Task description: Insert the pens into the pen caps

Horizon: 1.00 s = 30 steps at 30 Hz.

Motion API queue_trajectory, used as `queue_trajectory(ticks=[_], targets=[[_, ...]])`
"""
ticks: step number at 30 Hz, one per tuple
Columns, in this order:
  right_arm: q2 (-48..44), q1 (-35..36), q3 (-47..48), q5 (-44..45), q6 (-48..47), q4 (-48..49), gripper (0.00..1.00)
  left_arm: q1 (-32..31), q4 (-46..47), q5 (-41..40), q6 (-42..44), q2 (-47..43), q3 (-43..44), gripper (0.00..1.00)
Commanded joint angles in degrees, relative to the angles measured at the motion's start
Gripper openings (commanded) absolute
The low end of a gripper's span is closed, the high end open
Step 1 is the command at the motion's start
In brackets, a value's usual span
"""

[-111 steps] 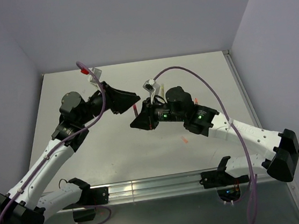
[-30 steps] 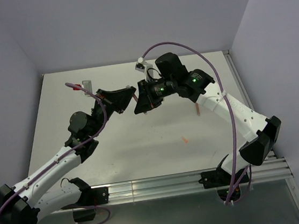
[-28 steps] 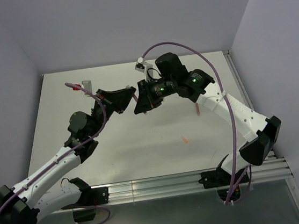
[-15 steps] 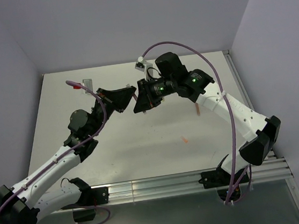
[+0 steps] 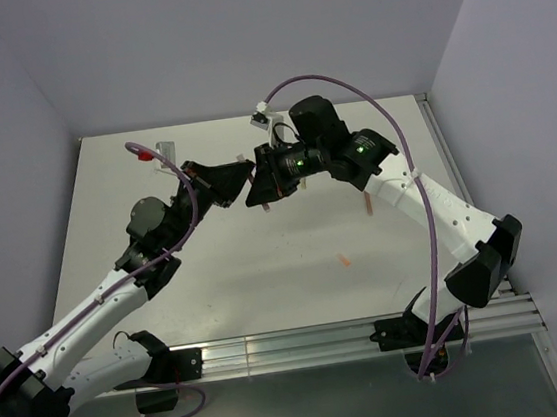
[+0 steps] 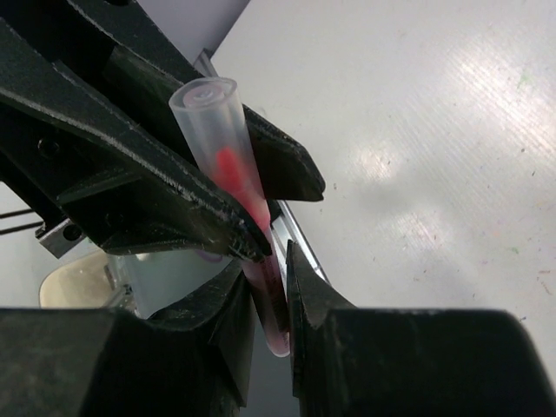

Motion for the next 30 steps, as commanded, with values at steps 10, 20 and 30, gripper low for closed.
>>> queue_trajectory(ticks=[10,20,30], targets=[[-7.09,-5.69,-10.14,9.79,3.75,30.23,0.16,5.55,-20.8,21.1,3.58,3.63,7.05,0.0],[-12.1,-4.73,-18.67,9.18,3.22,31.82,0.51,7.04,-22.12,18.37,4.29,8.64,12.68,0.01],[-22.73,-4.55,-31.23,17.33,3.22,29.54,0.55,11.6,-26.16,11.53,8.85,16.89,21.99,0.0]])
